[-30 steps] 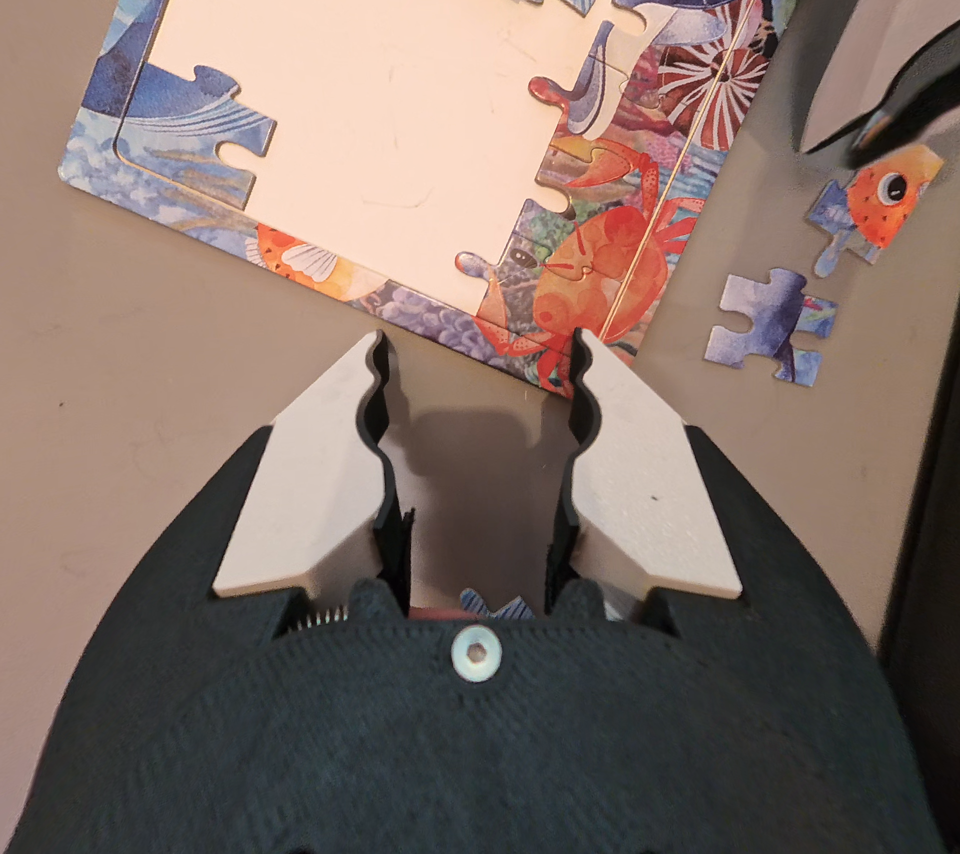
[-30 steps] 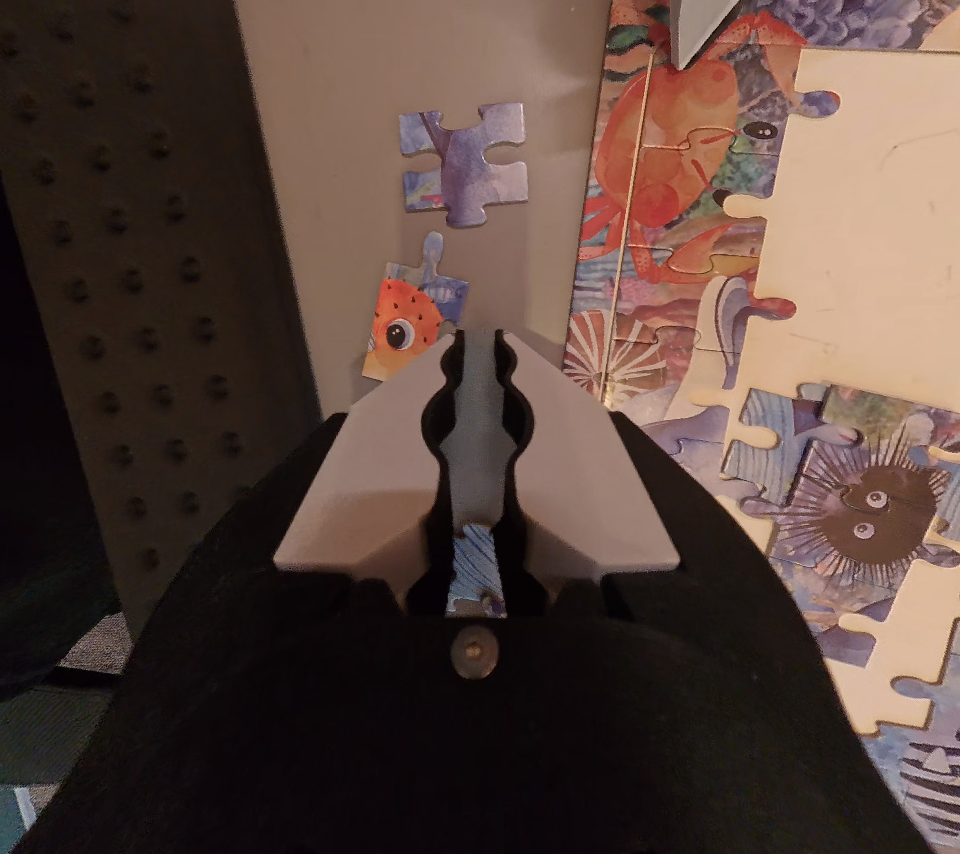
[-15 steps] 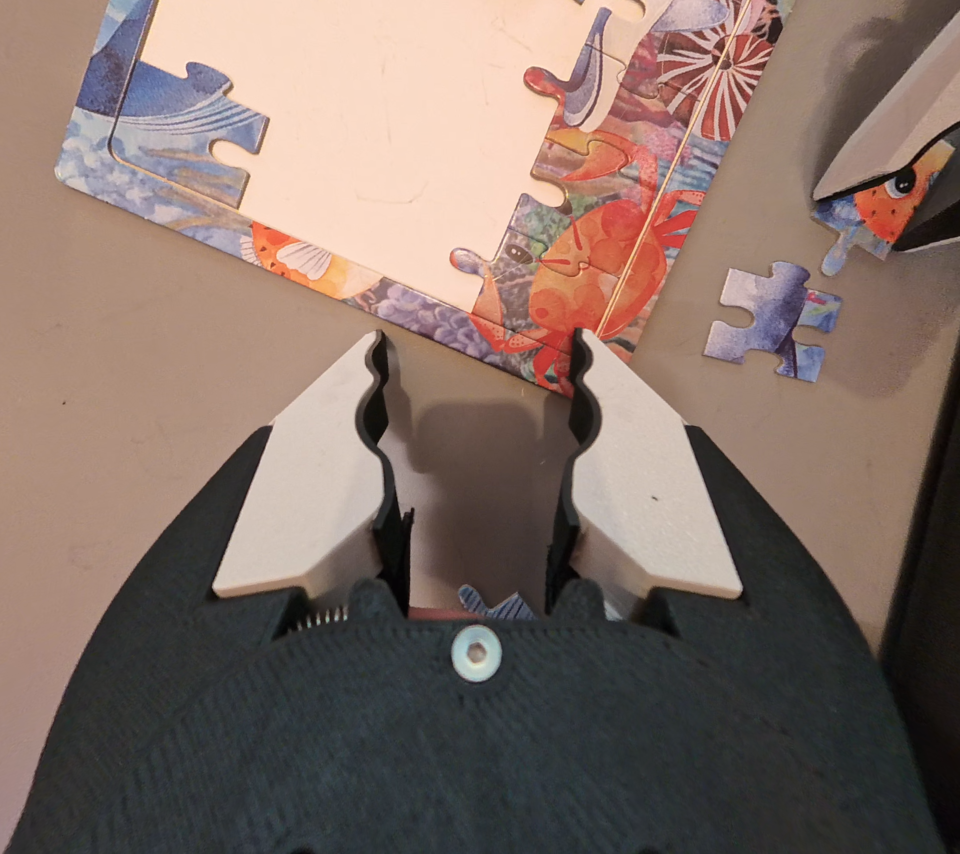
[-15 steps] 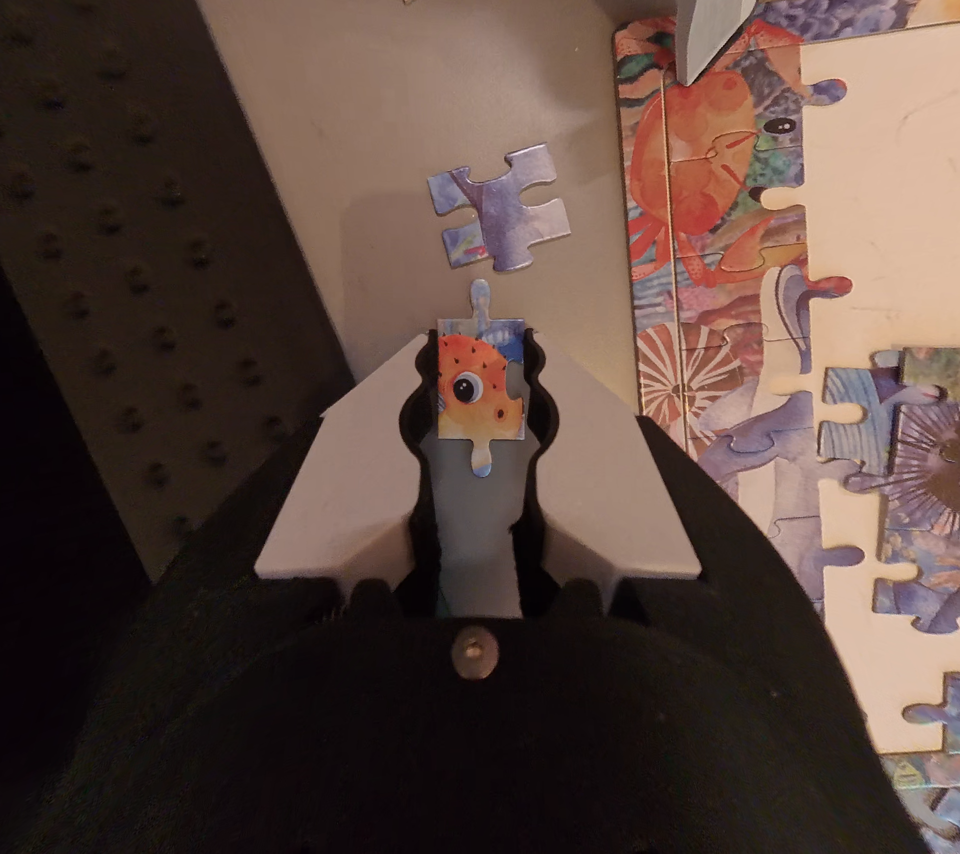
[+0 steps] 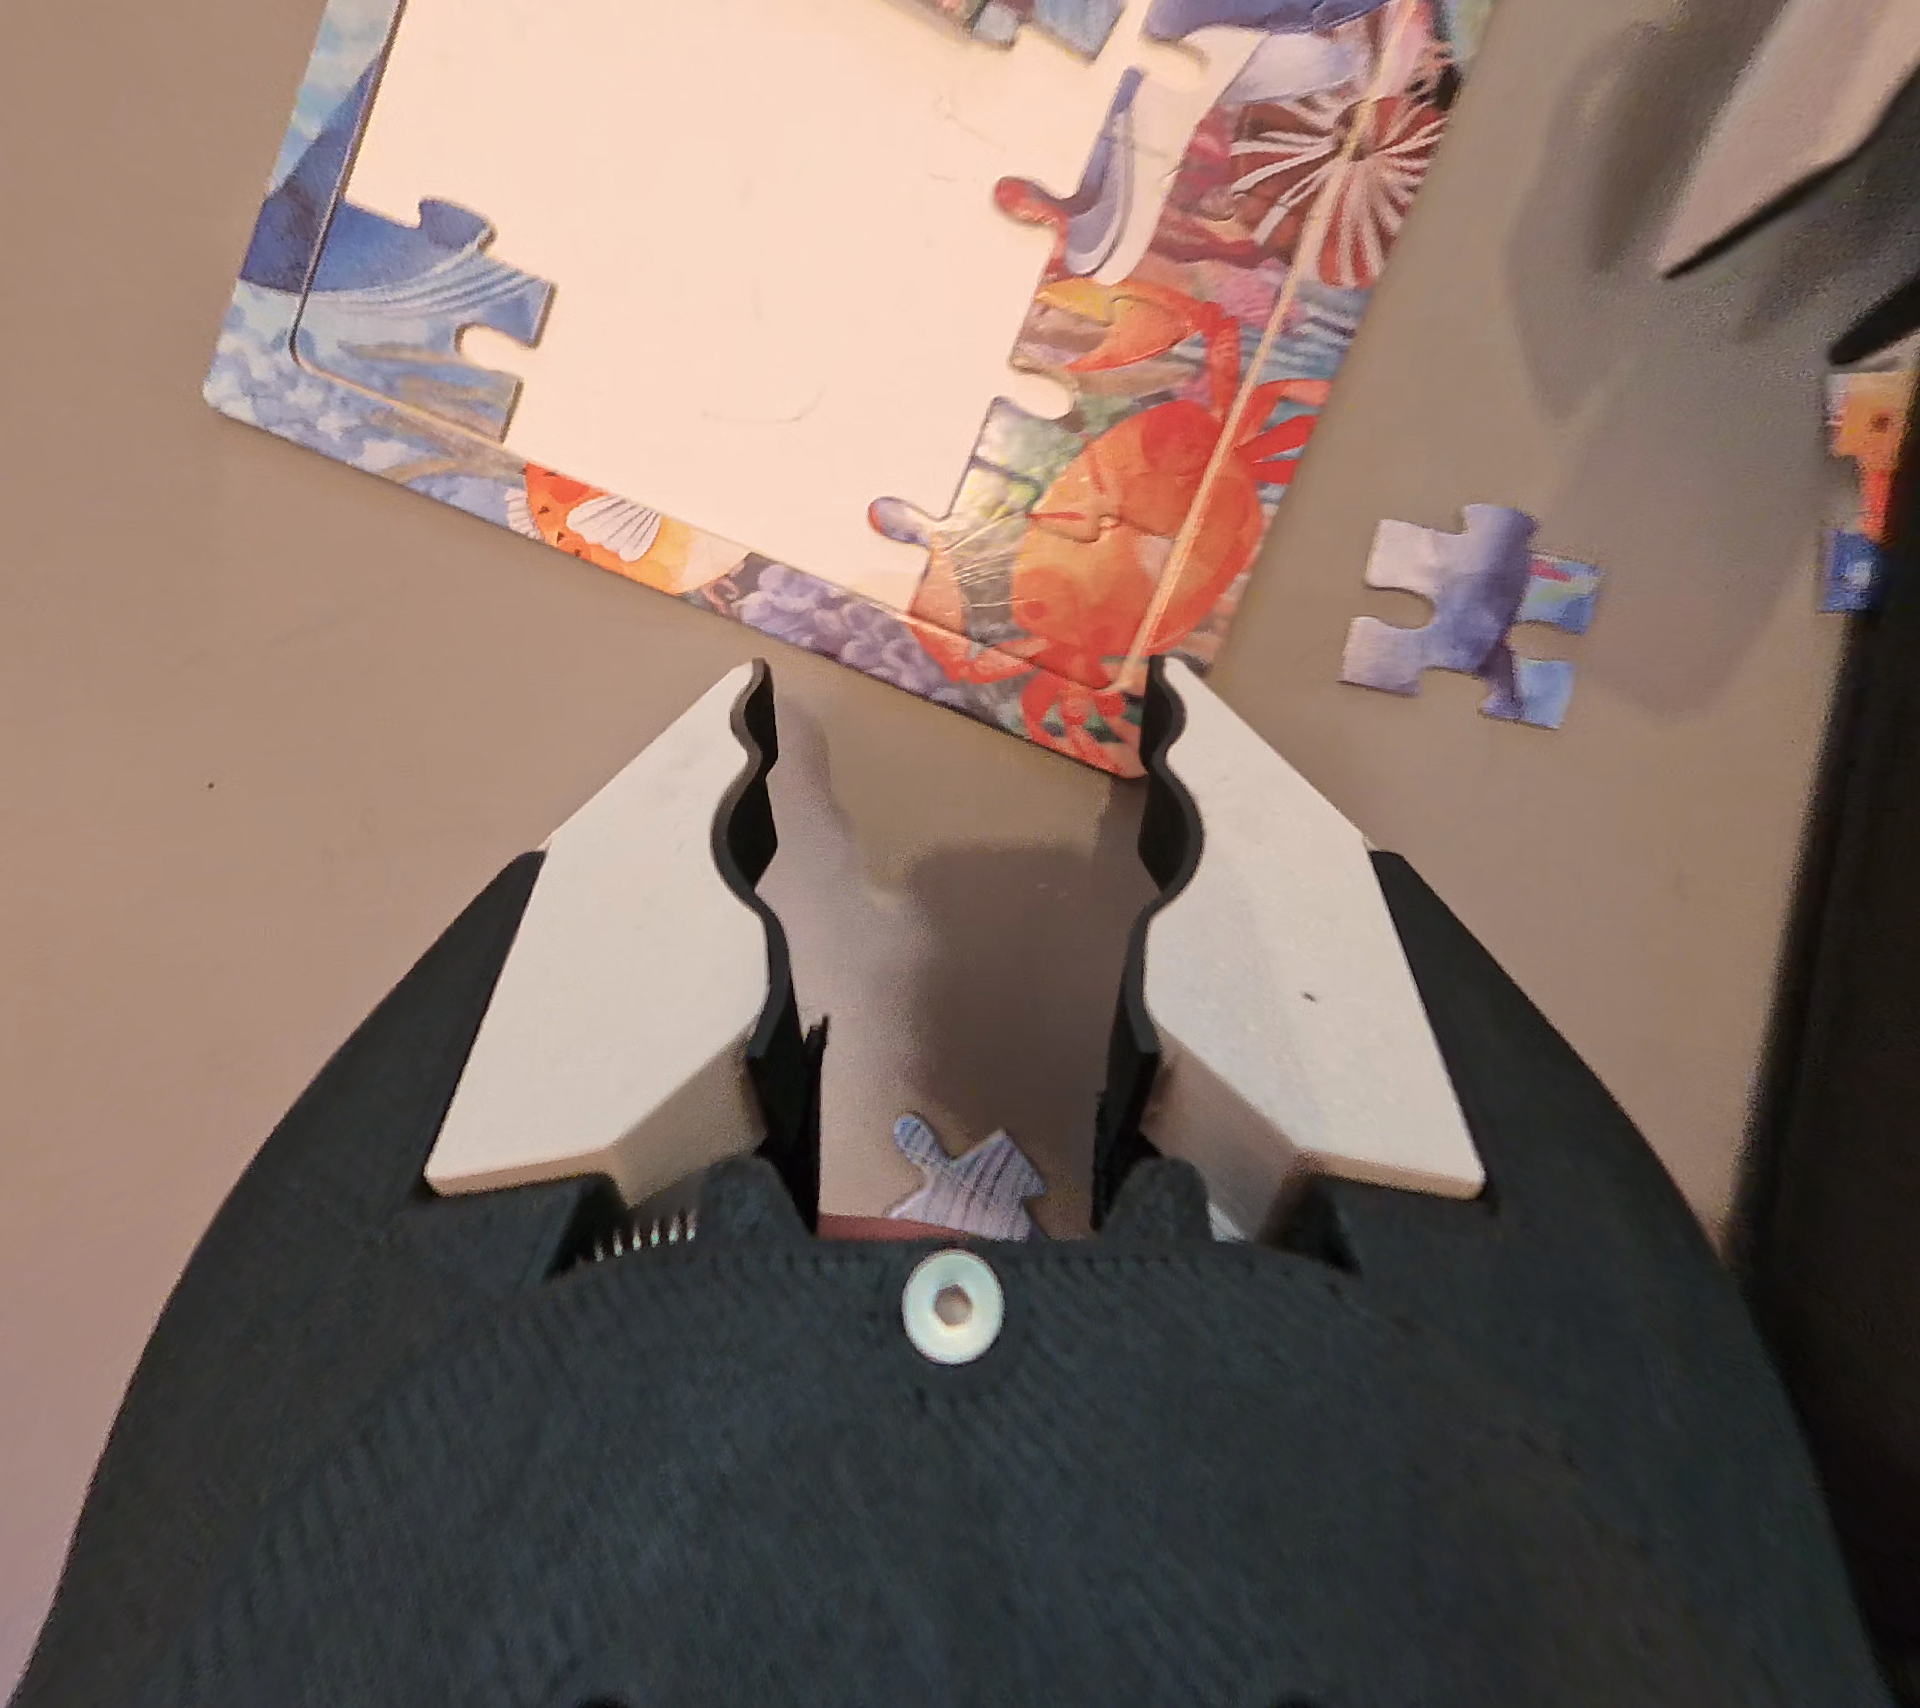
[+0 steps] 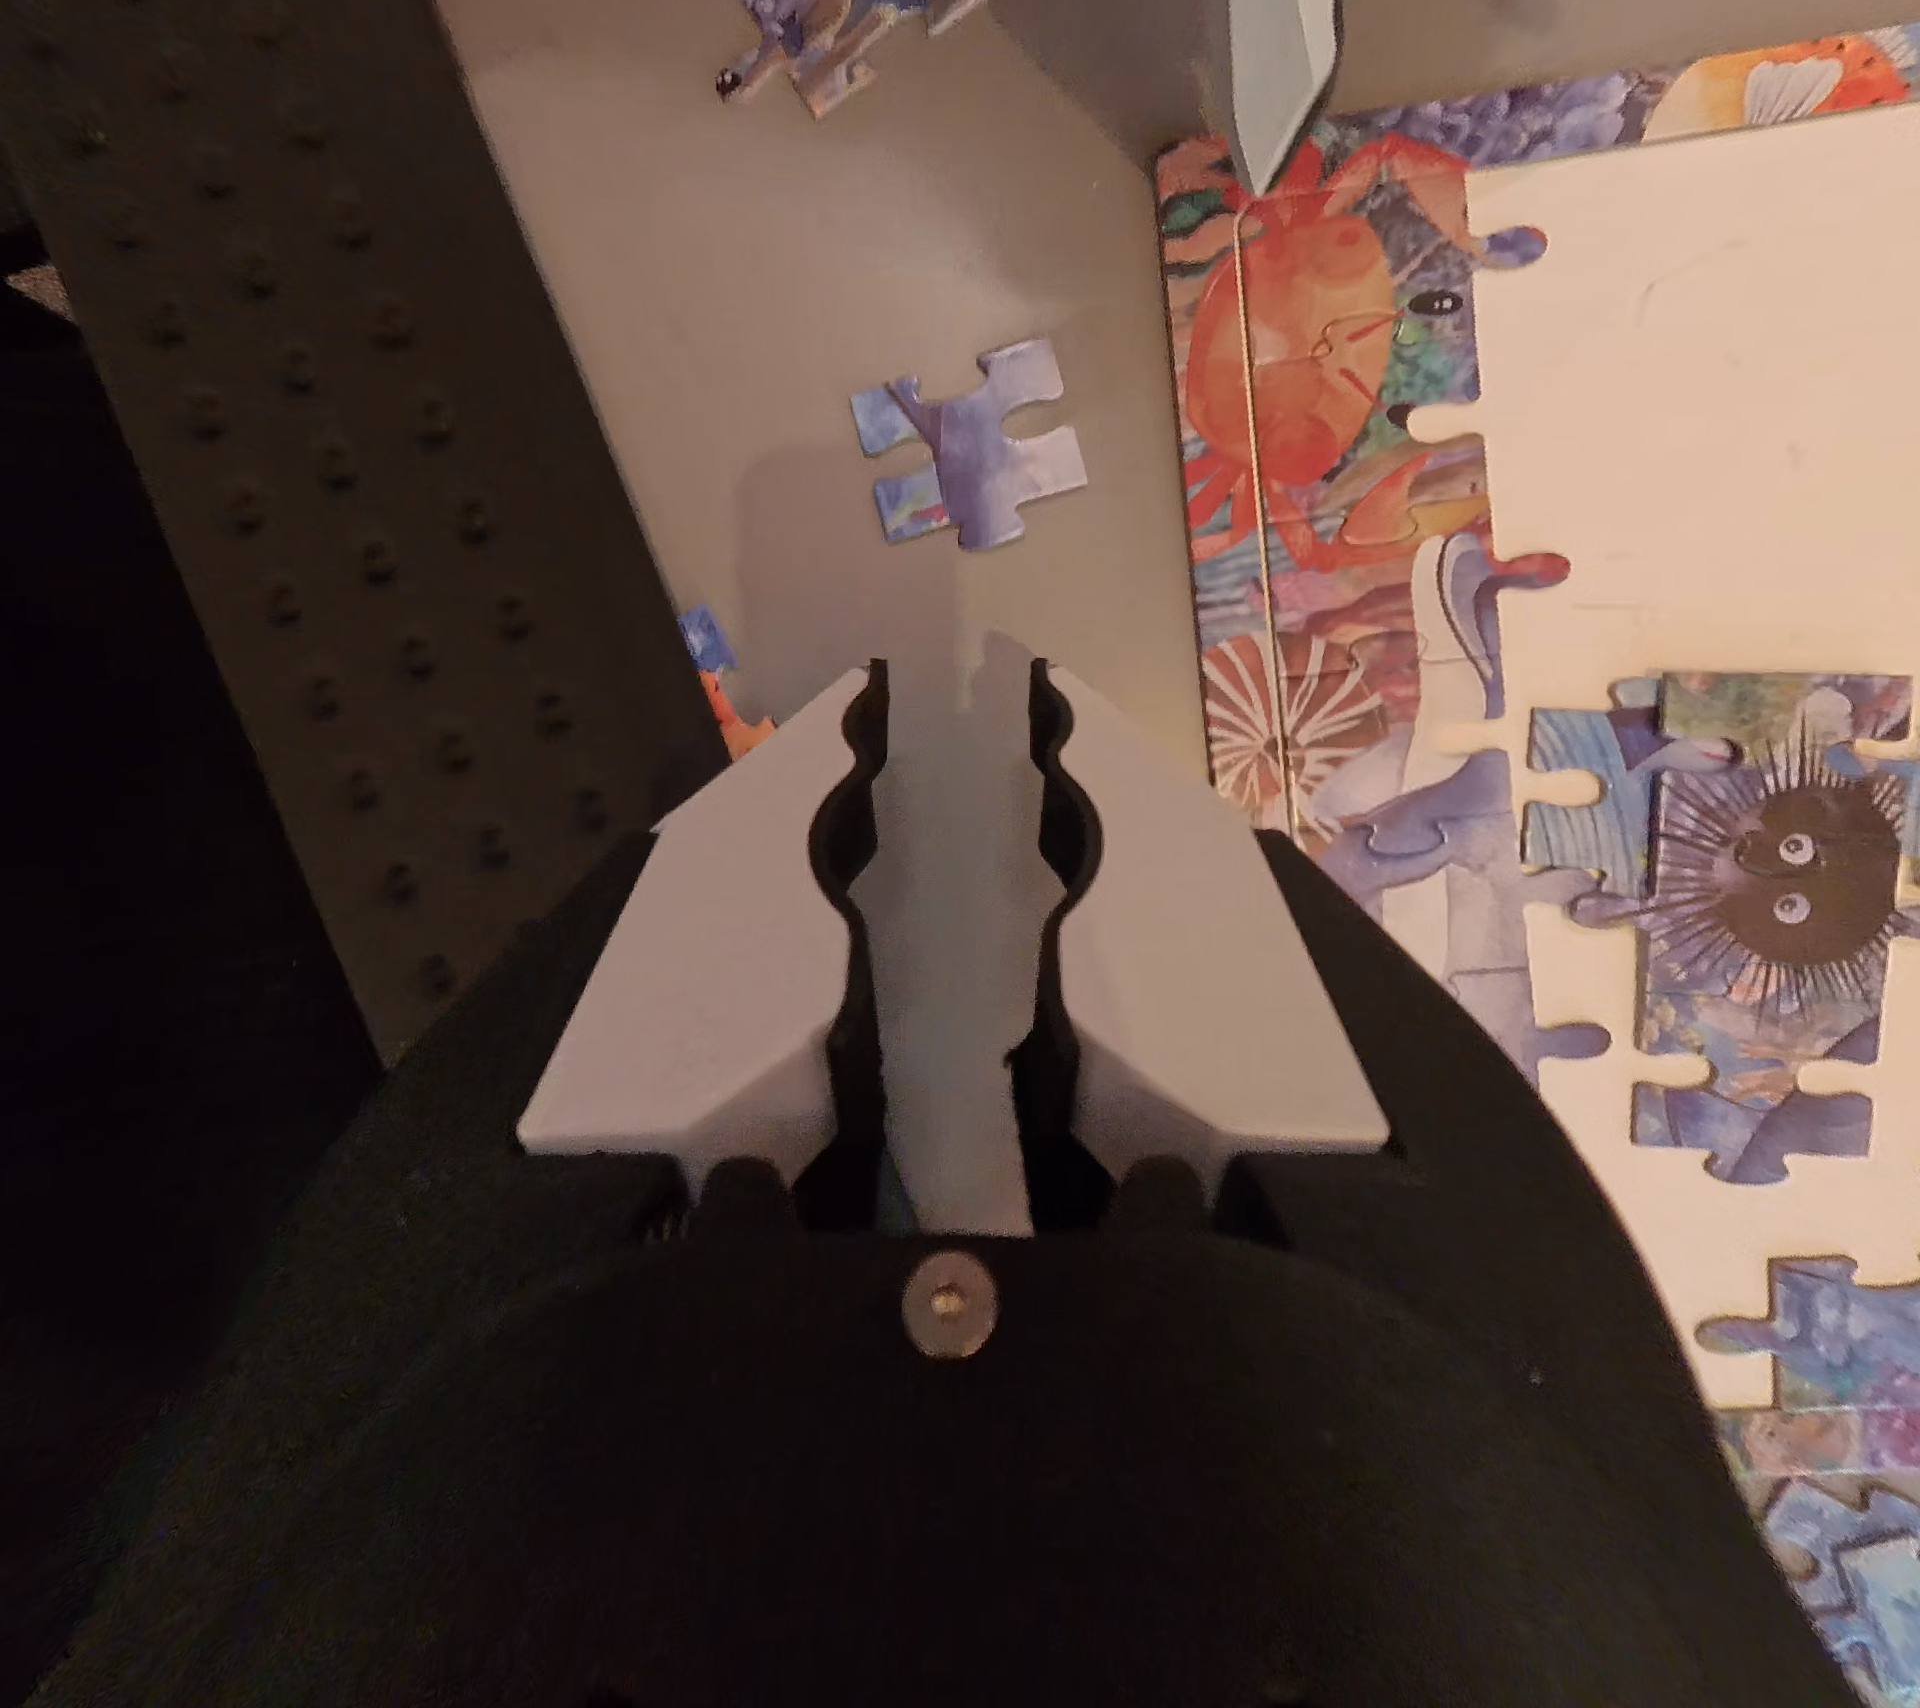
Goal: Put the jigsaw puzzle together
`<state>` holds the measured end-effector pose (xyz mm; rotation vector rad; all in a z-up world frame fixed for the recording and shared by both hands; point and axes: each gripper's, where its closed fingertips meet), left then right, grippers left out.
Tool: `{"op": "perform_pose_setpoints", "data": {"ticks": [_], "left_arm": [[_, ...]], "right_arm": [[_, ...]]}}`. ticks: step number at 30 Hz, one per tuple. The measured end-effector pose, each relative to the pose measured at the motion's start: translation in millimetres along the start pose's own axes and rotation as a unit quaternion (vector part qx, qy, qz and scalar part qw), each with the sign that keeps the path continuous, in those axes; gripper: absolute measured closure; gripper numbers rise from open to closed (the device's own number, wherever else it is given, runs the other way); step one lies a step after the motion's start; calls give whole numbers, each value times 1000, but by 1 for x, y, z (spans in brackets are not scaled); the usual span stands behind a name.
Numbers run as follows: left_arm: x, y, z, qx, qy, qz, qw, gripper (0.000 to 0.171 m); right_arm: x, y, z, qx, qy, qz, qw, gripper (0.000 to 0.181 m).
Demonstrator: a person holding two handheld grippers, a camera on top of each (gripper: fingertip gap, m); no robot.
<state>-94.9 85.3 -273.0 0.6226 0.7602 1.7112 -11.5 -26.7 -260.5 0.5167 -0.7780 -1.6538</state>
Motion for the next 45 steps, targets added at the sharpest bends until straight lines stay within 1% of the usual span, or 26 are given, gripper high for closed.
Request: {"op": "perform_pose_setpoints", "data": {"ticks": [3,5,8,10,12,15,17,20,21,22,23,25,27,28,30,31,32,33,34,37,38,39,40,42,44,45], "left_arm": [[-21,6,16,-23,-27,-10,999,102],[-34,3,23,-31,-46,-16,998,102],[-49,-6,22,-21,-66,-30,997,101],[-48,-8,20,-18,-65,-27,997,101],[-45,-7,22,-23,-61,-24,998,101],[-42,-3,25,-31,-58,-19,998,101],[-45,-2,25,-32,-63,-18,997,101],[-56,0,28,-44,-75,-20,996,100],[-63,0,28,-47,-77,-26,996,100],[-70,0,27,-47,-81,-32,995,100],[-77,-2,25,-46,-85,-36,995,99],[-96,-6,19,-44,-96,-58,993,99],[-101,-13,21,-57,-100,-39,993,99],[-104,-18,24,-68,-96,-36,992,99],[-99,-29,31,-95,-106,7,990,99],[-102,-33,28,-93,-103,5,990,98],[-107,-35,30,-110,-94,0,989,100],[-108,-34,34,-126,-81,4,989,98],[-112,-33,33,-128,-72,3,989,99],[-114,-18,36,-156,-55,24,986,92],[-113,-11,39,-179,-38,32,983,89],[-107,-2,44,-208,-20,55,976,91],[-110,2,45,-221,-3,51,974,92],[-125,4,41,-218,25,32,975,92],[-139,-2,28,-188,15,25,982,88],[-140,-4,21,-169,0,37,985,87]], "right_arm": [[15,4,-11,3,11,38,999,149],[18,-1,-20,13,19,38,999,148],[27,-10,-29,15,23,57,998,147],[24,-12,-29,13,35,49,998,150],[18,-13,-30,20,61,29,998,164],[11,-17,-25,16,69,23,997,171],[3,-16,-24,23,69,13,997,163],[11,-9,-20,2,35,53,998,154],[14,-5,-22,2,23,64,998,146],[16,-2,-26,9,11,72,997,132],[17,1,-32,17,9,75,997,125],[19,8,-36,5,0,81,997,127],[27,14,-35,-16,-22,107,994,119],[28,14,-38,-15,-18,104,994,119],[29,16,-39,-30,0,90,995,122],[30,18,-39,-37,0,86,996,123],[26,20,-41,-42,0,71,997,122],[22,22,-39,-59,1,56,997,124],[21,25,-36,-84,-2,52,995,123],[26,32,-34,-132,-17,55,990,119],[29,31,-35,-140,-13,53,989,116],[30,30,-37,-145,-7,47,988,111],[30,30,-39,-147,2,38,988,108],[35,31,-40,-142,21,37,989,103],[38,26,-48,-116,31,45,992,99],[39,26,-48,-118,34,48,991,100]]}}
Point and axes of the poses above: each gripper's, where its closed fingertips meet, y back along the fingers, z out of its top, x = y × z across the jaws, and after that the axes turned 12 degrees about -x, right-handed
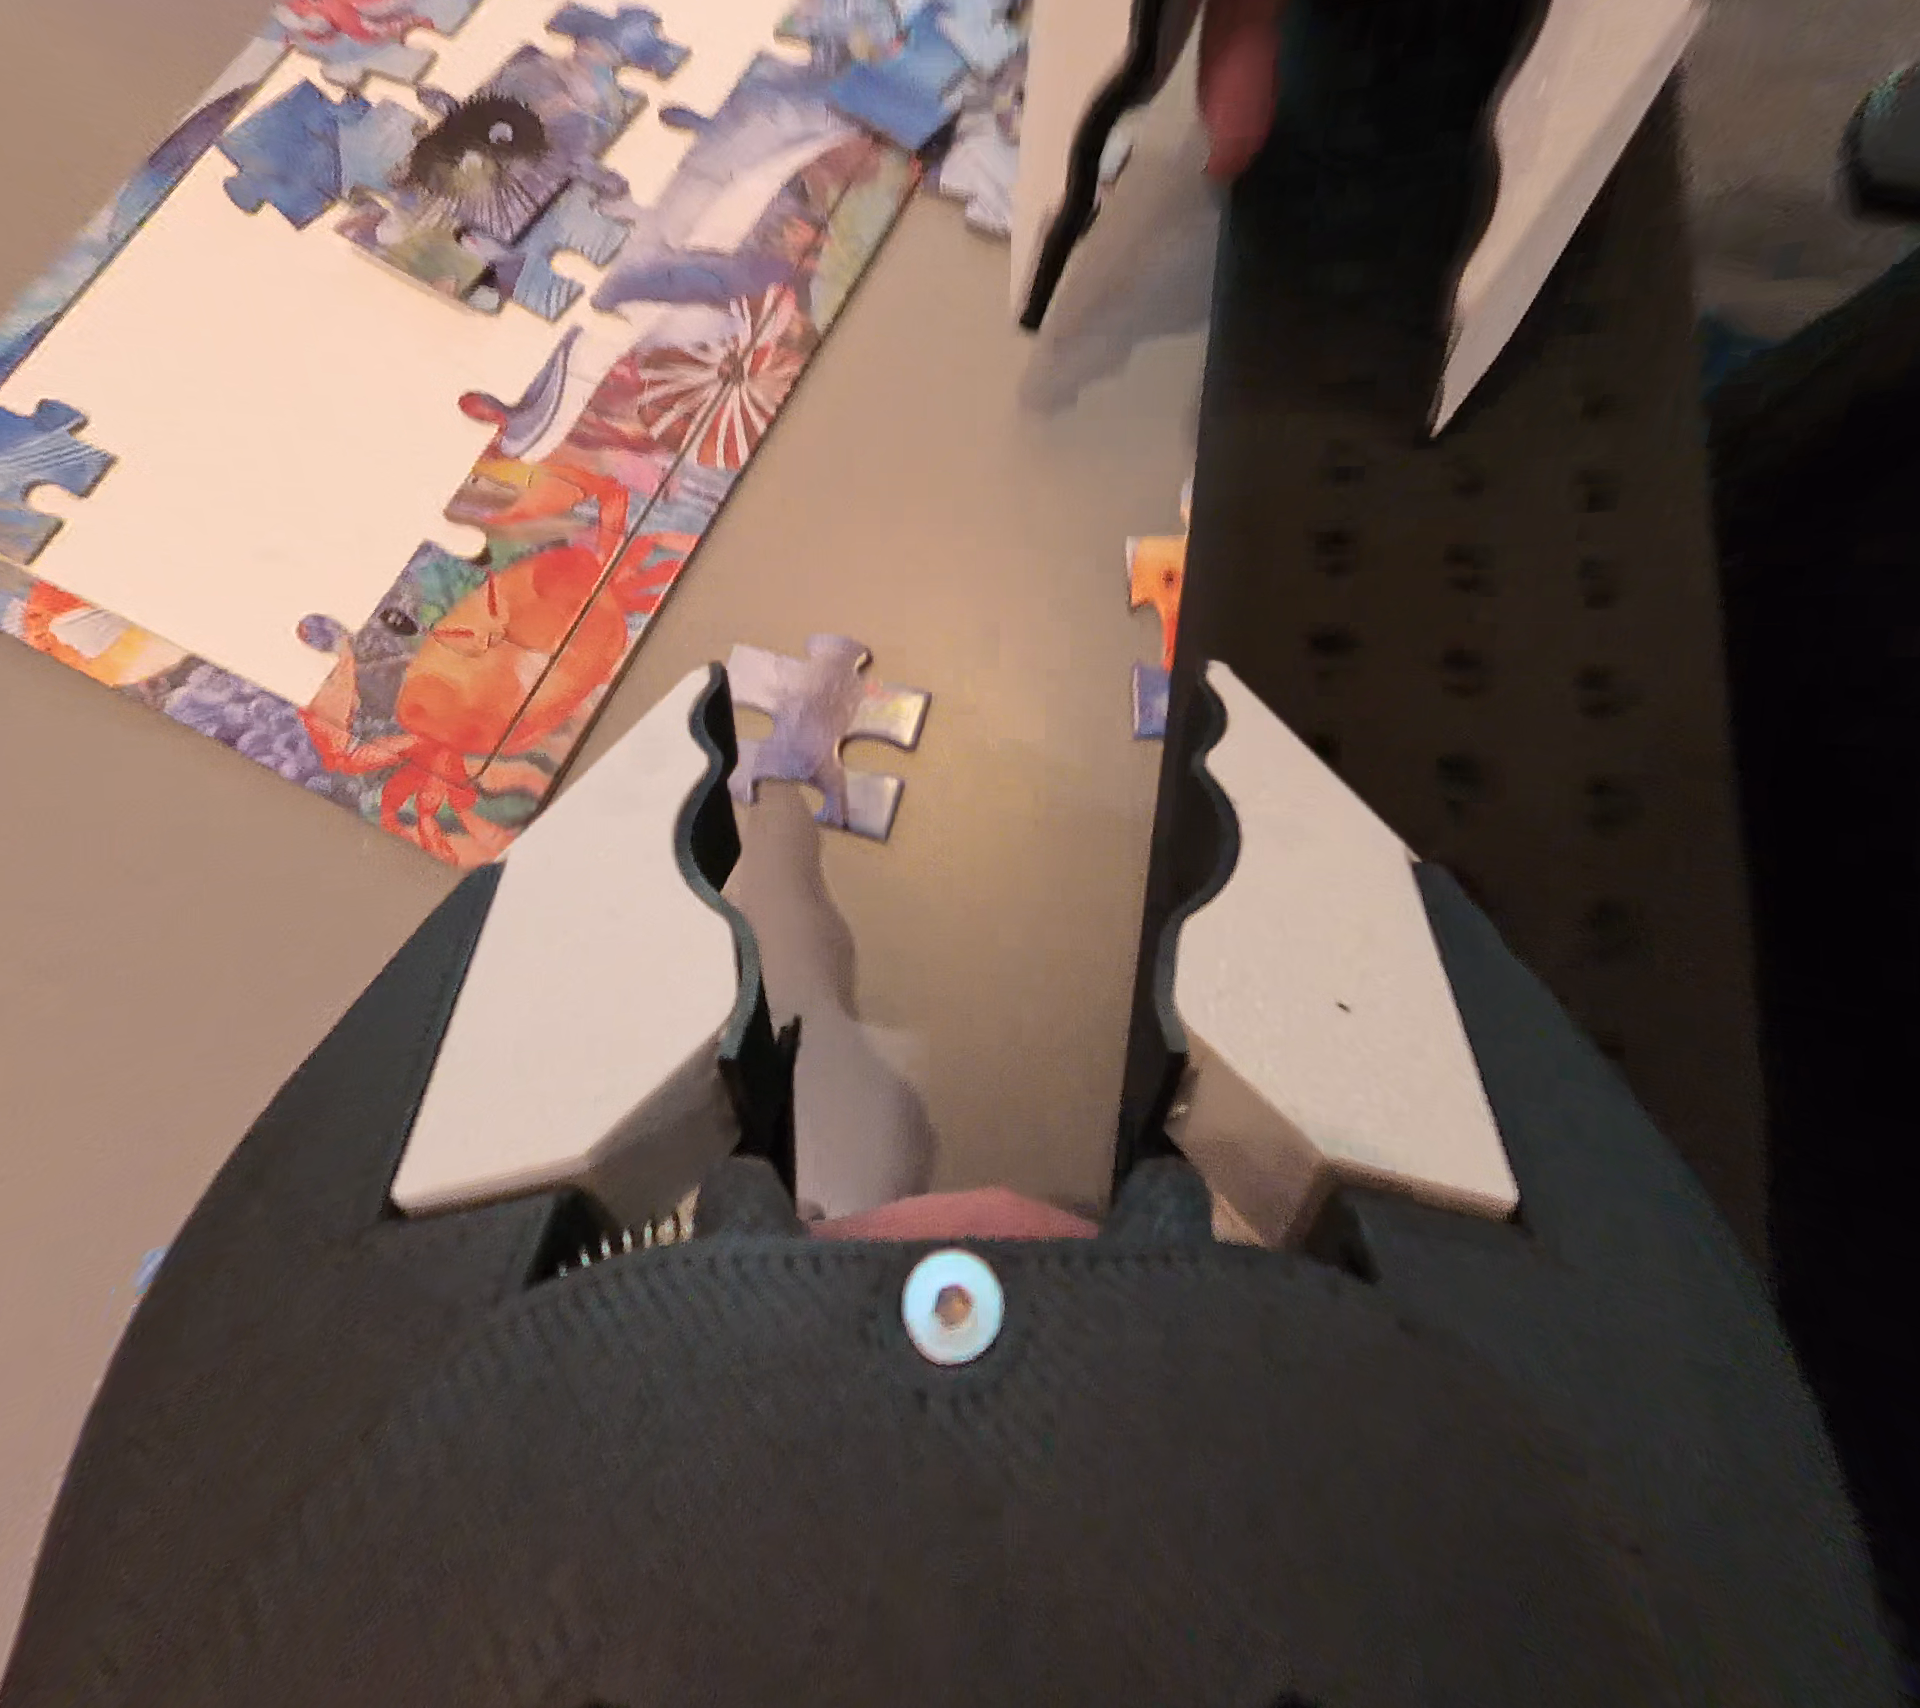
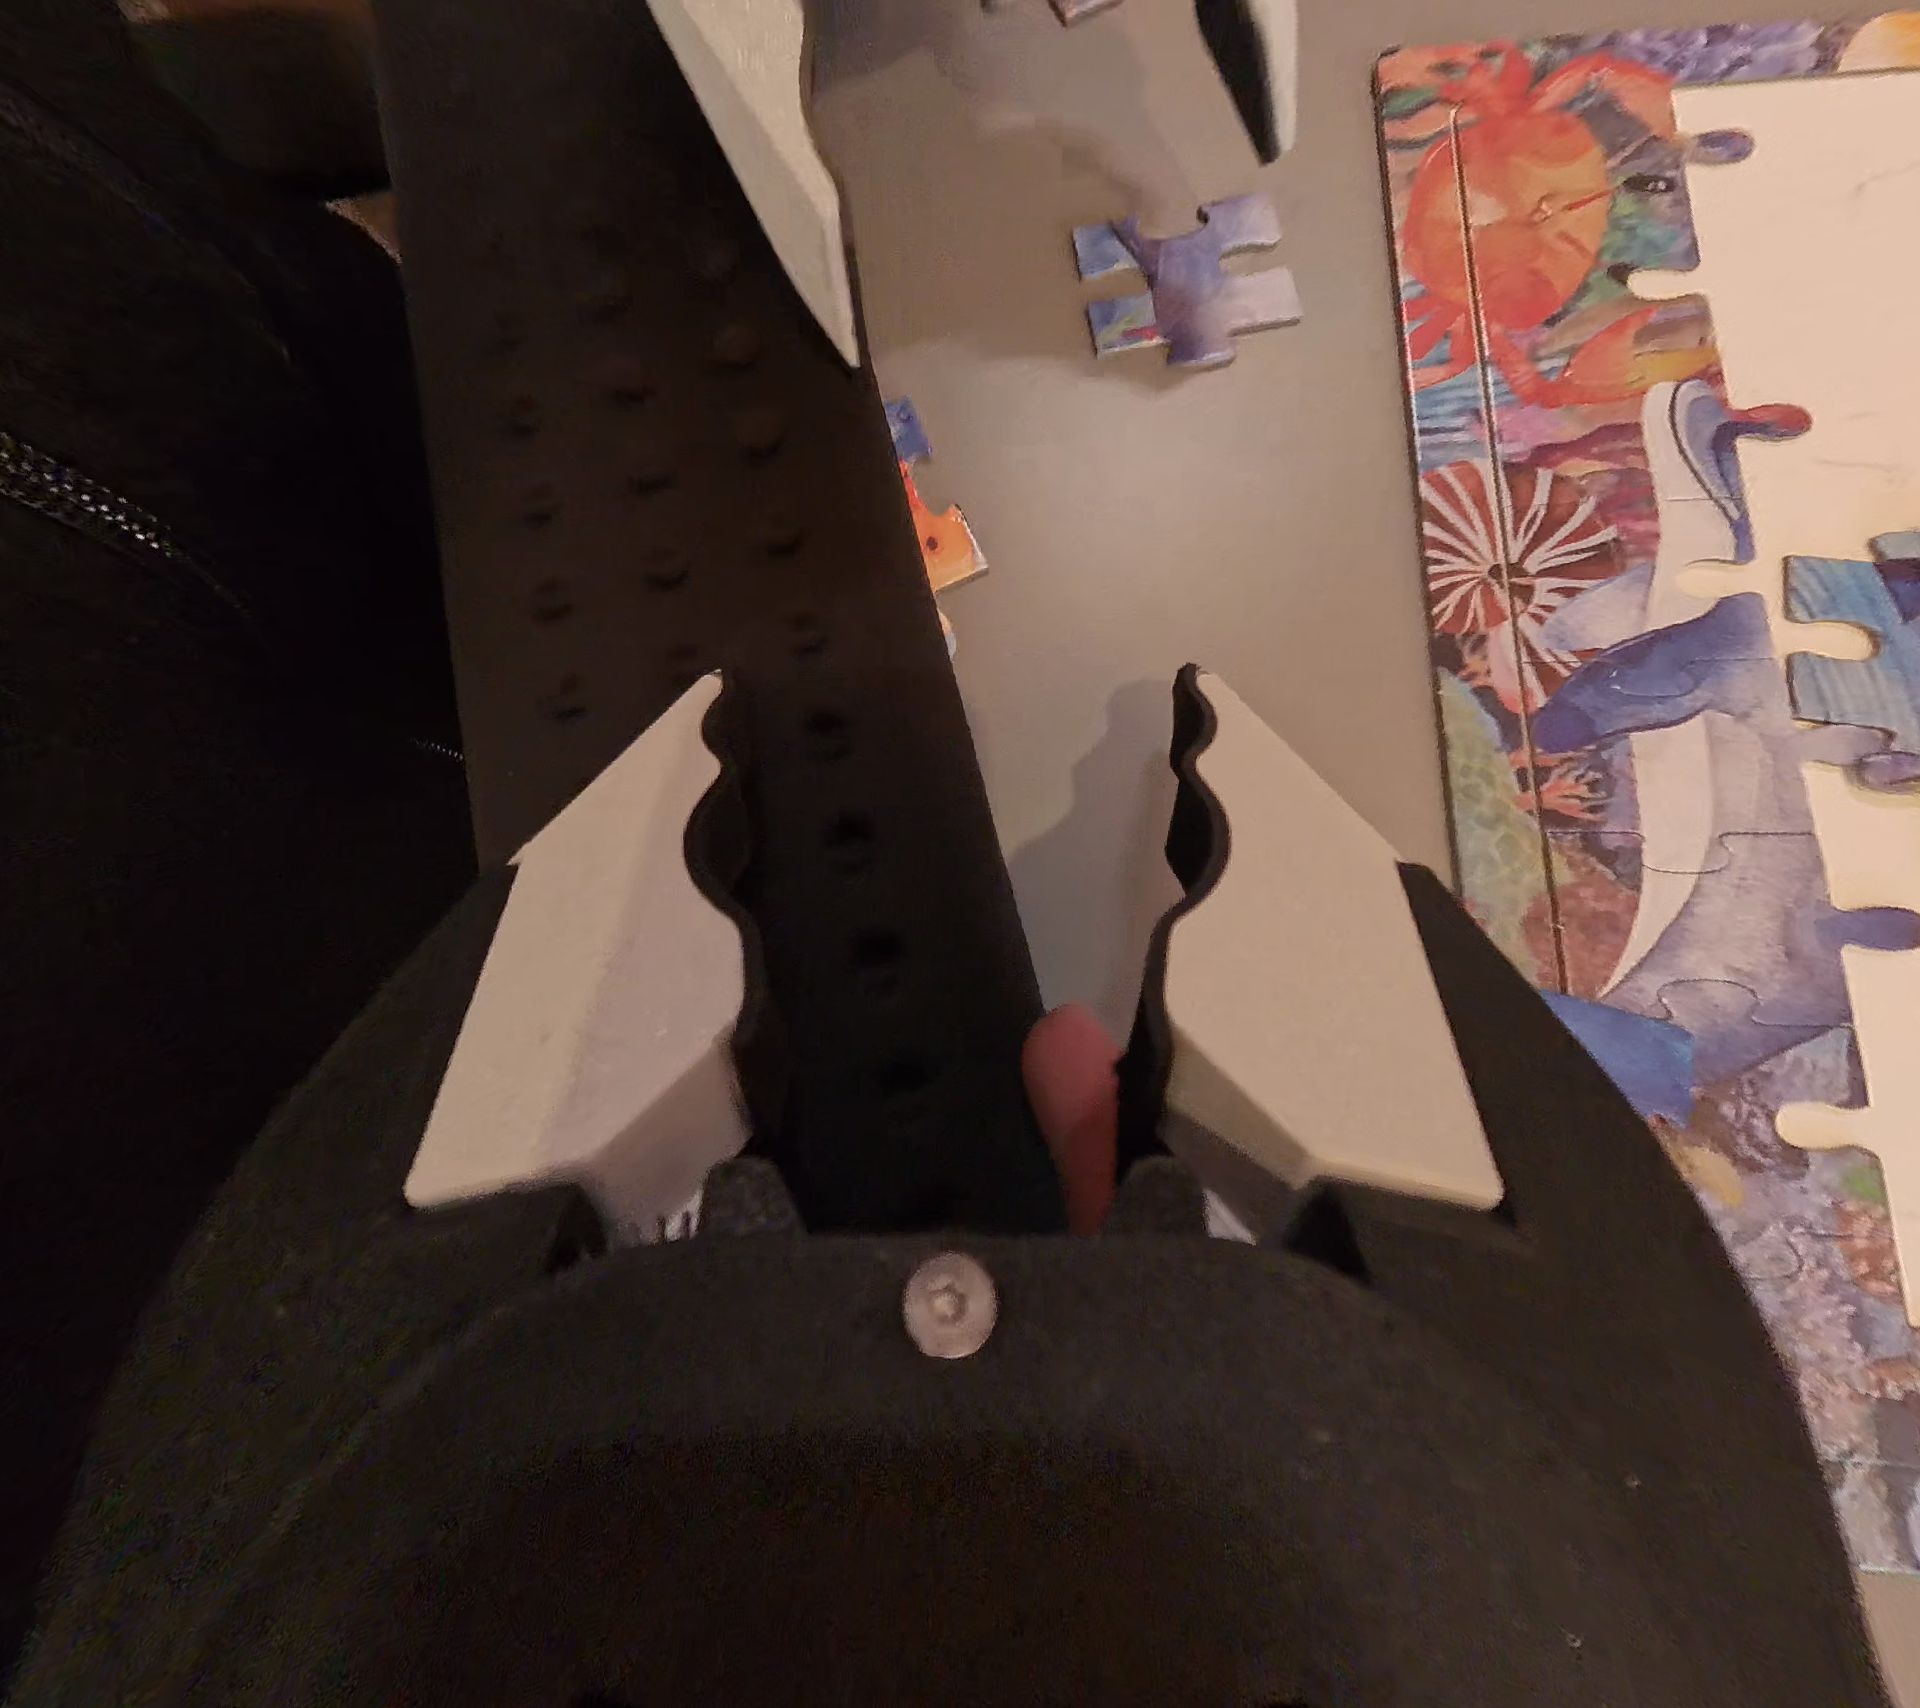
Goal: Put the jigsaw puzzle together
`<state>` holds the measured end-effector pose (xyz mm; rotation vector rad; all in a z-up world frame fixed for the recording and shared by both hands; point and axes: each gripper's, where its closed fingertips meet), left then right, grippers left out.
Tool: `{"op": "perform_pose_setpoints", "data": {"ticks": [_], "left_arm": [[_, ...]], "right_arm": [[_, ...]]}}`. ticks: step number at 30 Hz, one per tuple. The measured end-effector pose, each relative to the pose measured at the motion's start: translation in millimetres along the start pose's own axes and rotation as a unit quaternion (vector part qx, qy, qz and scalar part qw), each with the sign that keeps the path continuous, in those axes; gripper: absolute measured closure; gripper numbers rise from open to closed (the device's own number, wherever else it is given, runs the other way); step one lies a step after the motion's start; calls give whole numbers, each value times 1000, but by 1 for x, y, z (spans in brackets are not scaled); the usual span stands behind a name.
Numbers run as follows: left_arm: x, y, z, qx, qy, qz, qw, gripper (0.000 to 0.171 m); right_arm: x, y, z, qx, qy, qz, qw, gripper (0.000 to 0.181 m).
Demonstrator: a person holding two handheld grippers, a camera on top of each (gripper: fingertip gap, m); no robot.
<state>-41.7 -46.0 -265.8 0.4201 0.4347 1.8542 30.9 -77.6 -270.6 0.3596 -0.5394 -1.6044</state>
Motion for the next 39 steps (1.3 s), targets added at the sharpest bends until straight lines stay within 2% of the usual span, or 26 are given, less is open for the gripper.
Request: {"op": "perform_pose_setpoints", "data": {"ticks": [5,9,14,18,24,30,32,35,39], "left_arm": [[-2,7,-5,23,-15,33,999,93],[-7,9,-12,37,31,30,998,97],[-16,11,-15,56,68,20,996,112],[-18,10,-20,60,125,-3,990,105],[-22,9,-21,63,154,-24,986,103],[-26,11,-16,60,209,-56,974,100],[-29,12,-14,61,216,-66,972,100],[-32,13,-5,53,223,-79,970,95],[-39,15,4,48,209,-82,973,92]], "right_arm": [[1,2,2,-10,7,-1,1000,102],[6,4,1,-16,21,-2,1000,100],[6,3,-7,9,8,-6,1000,80],[7,4,-6,2,16,-7,1000,79],[8,4,-4,-4,19,-7,1000,80],[9,3,-8,25,-5,23,999,67],[13,5,-5,22,-3,35,999,71],[9,21,18,-29,-24,42,998,78],[-14,35,31,-40,-25,28,998,90]]}}
Point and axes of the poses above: each gripper's, where its closed fingertips meet, y back along the fingers, z out of its top, x = y × z across the jaws, and after that the axes turned 12 degrees about -x, right-handed
